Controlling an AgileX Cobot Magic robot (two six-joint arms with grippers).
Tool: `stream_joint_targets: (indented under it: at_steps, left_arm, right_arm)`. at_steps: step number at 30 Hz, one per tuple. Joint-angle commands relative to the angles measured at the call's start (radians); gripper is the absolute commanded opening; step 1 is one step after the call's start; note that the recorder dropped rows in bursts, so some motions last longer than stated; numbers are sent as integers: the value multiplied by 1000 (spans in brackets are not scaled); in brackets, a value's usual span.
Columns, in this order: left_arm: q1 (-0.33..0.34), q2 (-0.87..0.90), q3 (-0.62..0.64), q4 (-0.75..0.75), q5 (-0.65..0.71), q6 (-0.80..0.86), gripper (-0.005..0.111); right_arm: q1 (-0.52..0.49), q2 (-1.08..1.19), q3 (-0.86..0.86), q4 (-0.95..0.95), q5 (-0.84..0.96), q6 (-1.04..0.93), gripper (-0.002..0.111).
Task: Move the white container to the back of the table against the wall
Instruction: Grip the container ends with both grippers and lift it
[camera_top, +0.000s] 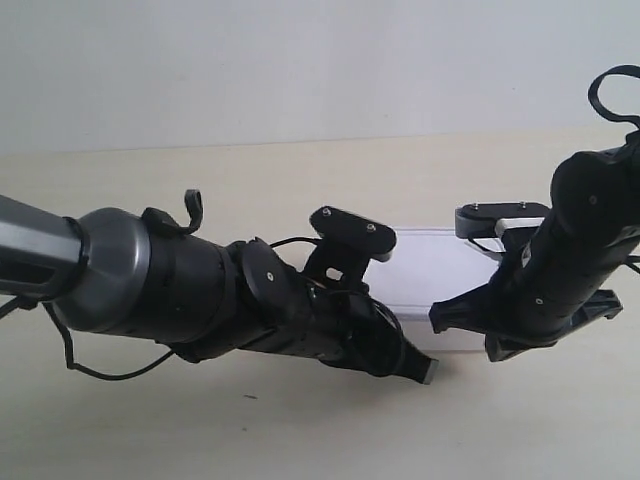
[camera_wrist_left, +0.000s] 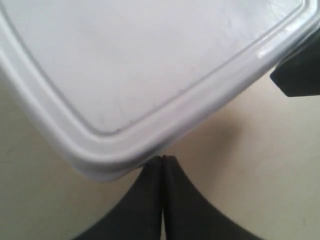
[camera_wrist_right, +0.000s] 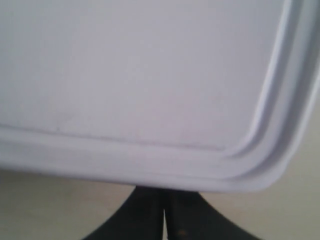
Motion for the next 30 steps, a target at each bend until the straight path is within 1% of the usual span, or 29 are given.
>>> stream_joint_targets:
  at_steps: [1,8,13,19,24,30]
  left_arm:
    - [6,21,-10,18,-45,8,0]
    - [6,85,-60,18,-53,16,0]
    - [8,92,-88,18,-81,18,0]
    - [45,96,-100,18,-91,19,0]
    - [60,102,-100,19,-113,38,0]
    - [64,147,-179,10,-111,42,0]
  right_arm:
    - [2,11,0,-12,-55,6,0]
    - [2,12,0,-12,-116,8,0]
    - [-2,12,0,-20,-152,6,0]
    - [-47,12,-1,-28,-213,12,0]
    - [-51,12,-1,-28,-260,12,0]
    - [-53,12,-1,-28,-320,6,0]
